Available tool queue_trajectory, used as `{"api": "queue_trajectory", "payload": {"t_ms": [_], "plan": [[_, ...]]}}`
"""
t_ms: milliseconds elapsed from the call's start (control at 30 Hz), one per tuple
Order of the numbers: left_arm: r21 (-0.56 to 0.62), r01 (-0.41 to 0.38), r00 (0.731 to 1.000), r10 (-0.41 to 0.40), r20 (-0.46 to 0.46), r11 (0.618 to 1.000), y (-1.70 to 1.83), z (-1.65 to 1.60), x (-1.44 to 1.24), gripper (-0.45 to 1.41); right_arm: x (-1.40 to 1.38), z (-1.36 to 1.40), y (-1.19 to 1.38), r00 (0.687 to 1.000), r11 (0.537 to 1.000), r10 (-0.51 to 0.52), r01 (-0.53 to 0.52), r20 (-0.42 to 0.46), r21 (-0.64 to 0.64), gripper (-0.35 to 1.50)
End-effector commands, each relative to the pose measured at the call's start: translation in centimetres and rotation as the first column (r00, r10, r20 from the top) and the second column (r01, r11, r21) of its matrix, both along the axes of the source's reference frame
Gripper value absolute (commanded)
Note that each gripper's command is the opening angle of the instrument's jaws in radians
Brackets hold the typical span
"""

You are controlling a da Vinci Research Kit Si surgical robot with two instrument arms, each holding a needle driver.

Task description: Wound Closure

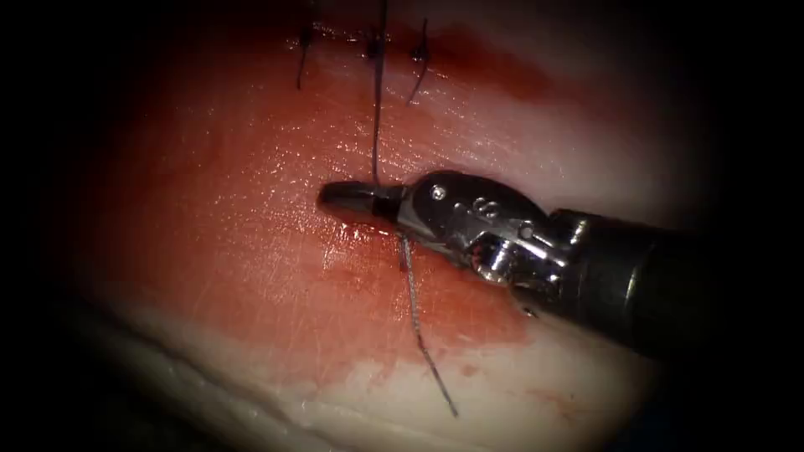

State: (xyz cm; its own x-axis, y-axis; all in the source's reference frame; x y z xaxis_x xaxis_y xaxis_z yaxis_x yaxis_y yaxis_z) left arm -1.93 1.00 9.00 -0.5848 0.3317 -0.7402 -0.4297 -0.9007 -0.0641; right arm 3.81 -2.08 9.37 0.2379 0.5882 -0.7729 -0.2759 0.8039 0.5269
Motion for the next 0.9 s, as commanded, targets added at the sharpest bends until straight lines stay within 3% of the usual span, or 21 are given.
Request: {"api": "queue_trajectory", "payload": {"t_ms": [33, 133, 167, 233, 267, 333, 500, 900], "plan": [[-0.003, 0.0, 1.0, 0.0, 0.002, 1.0, 0.05, 0.02, -0.06, -0.45, 0.07, 0.03, 0.0, 1.0, 1.0, -0.003, 0.003, -0.003, -0.001, -0.35], [-0.007, -0.003, 1.0, 0.003, 0.003, 1.0, 0.06, 0.0, -0.05, -0.45, 0.04, 0.04, 0.0, 1.0, 1.0, -0.002, 0.002, -0.002, -0.003, -0.35], [-0.007, 0.0, 1.0, 0.001, 0.004, 1.0, 0.06, -0.01, -0.05, -0.45, 0.04, 0.05, -0.02, 1.0, 1.0, -0.006, 0.006, -0.004, -0.003, -0.11], [-0.008, 0.002, 1.0, -0.002, 0.006, 1.0, 0.06, -0.02, -0.05, -0.45, 0.05, 0.06, -0.06, 1.0, 1.0, -0.012, 0.012, -0.007, -0.004, 0.89], [-0.007, 0.002, 1.0, -0.002, 0.006, 1.0, 0.06, -0.03, -0.05, -0.45, 0.06, 0.07, -0.08, 1.0, 1.0, 0.001, -0.001, 0.003, -0.01, 1.3], [-0.014, 0.001, 1.0, -0.001, 0.007, 1.0, 0.06, -0.04, -0.04, -0.45, 0.05, 0.07, -0.1, 1.0, 1.0, 0.017, -0.017, 0.015, -0.016, 1.46], [-0.021, 0.004, 1.0, -0.003, 0.021, 1.0, 0.09, -0.12, 0.04, -0.45, -0.09, 0.02, -0.12, 1.0, 1.0, 0.017, -0.016, 0.014, -0.017, 1.48], [-0.03, 0.006, 1.0, -0.006, 0.012, 1.0, 0.06, -0.14, -0.04, -0.45, 0.11, 0.0, -0.04, 0.999, 0.999, 0.036, -0.036, 0.024, -0.012, 1.48]]}}
